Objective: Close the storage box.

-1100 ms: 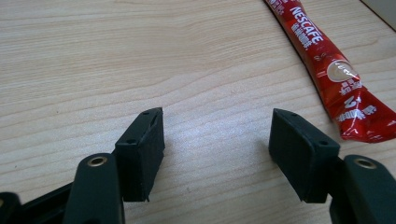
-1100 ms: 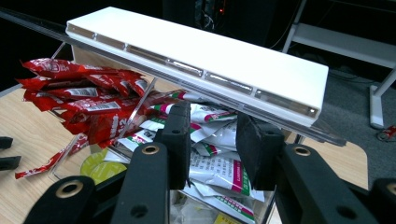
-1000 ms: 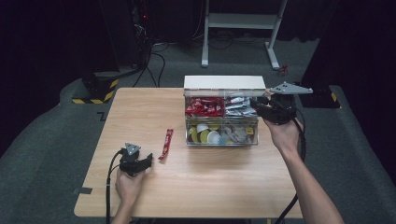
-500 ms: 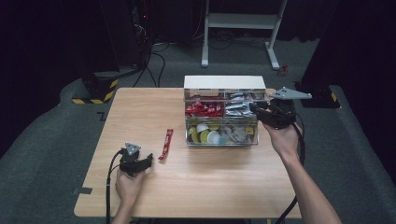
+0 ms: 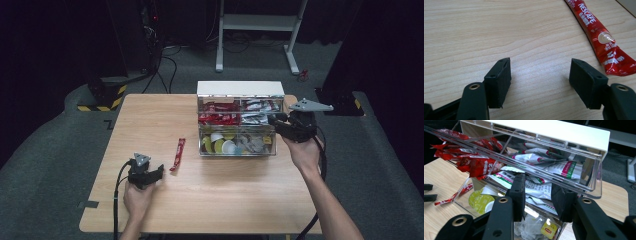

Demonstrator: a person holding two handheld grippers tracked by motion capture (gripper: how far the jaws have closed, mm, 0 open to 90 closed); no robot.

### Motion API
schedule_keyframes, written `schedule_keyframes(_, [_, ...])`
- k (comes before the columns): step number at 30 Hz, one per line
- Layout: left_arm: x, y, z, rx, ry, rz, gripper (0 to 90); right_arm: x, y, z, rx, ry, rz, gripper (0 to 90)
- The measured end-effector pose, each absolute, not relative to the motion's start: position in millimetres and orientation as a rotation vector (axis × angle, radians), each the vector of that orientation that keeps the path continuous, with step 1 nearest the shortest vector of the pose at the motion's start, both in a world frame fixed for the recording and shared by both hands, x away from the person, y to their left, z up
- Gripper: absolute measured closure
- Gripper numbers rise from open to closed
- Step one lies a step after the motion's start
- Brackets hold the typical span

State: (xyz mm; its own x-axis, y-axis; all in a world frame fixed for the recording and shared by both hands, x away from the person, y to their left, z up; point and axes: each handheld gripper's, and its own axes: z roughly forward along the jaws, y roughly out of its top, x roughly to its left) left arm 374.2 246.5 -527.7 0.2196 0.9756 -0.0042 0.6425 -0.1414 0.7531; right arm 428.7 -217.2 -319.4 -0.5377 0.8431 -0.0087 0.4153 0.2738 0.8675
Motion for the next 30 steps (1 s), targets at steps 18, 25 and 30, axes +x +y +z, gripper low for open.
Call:
schedule_keyframes(18, [374.2, 246.8, -527.8, 1.860, 1.492, 0.670, 34.1, 413.6, -251.1, -327.6, 1.182, 2.030, 1.189, 64.3])
schedule_keyframes(25, [374.2, 246.6, -527.7, 1.863, 1.492, 0.671, 34.2, 405.5, -260.7, -315.4, 1.161, 1.972, 1.216, 66.8])
schedule_keyframes(30, [374.2, 246.7, -527.7, 1.863, 1.493, 0.671, 34.2, 407.8, -256.3, -307.7, 1.141, 1.964, 1.223, 67.3])
